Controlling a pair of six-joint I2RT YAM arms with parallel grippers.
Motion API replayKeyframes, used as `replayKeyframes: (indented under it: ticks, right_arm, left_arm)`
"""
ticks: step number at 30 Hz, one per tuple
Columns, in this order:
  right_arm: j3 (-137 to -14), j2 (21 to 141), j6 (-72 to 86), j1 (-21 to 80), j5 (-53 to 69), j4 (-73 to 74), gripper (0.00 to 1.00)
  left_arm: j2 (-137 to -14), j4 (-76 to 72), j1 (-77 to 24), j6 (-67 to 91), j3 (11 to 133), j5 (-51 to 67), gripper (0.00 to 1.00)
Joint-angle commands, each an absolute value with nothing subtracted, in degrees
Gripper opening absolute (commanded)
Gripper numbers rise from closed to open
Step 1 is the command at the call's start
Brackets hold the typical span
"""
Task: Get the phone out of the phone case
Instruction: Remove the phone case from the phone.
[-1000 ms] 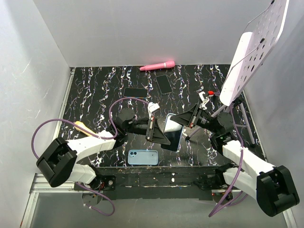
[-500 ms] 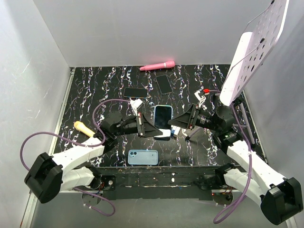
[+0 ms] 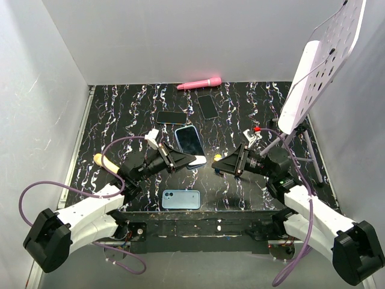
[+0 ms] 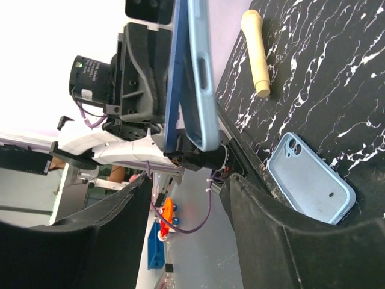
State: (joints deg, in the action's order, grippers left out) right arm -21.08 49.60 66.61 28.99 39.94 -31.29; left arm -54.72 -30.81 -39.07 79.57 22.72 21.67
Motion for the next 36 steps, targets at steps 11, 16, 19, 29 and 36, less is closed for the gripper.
replayKeyframes:
  ticks: [11, 16, 19, 29, 36]
  right_arm:
    - [-18.98, 61.68, 77.08, 35.06, 31.29, -55.88, 0.56]
    - [-21.53, 68.19, 77.52, 37.35, 29.97, -60.20, 0.51]
    - [-23.28, 71.71, 78.05, 38.49, 29.18, -63.27, 0.49]
    - [-28.73, 79.80, 79.54, 40.25, 29.18, -71.80, 0.47]
    - [-29.62, 81.74, 78.58, 41.40, 27.43, -72.78, 0.51]
  left_arm:
    - [-51.86, -40.78, -38.76, 85.78, 21.18, 14.50, 0.00]
    - [-53.35, -43.76, -38.85, 87.10, 21.01, 15.29, 0.00]
    - [-54.23, -45.44, -38.76, 88.15, 20.57, 15.82, 0.00]
    - [-52.12, -45.26, -38.76, 89.38, 18.46, 15.56, 0.00]
    - [-51.42, -44.65, -38.76, 89.74, 17.84, 15.56, 0.00]
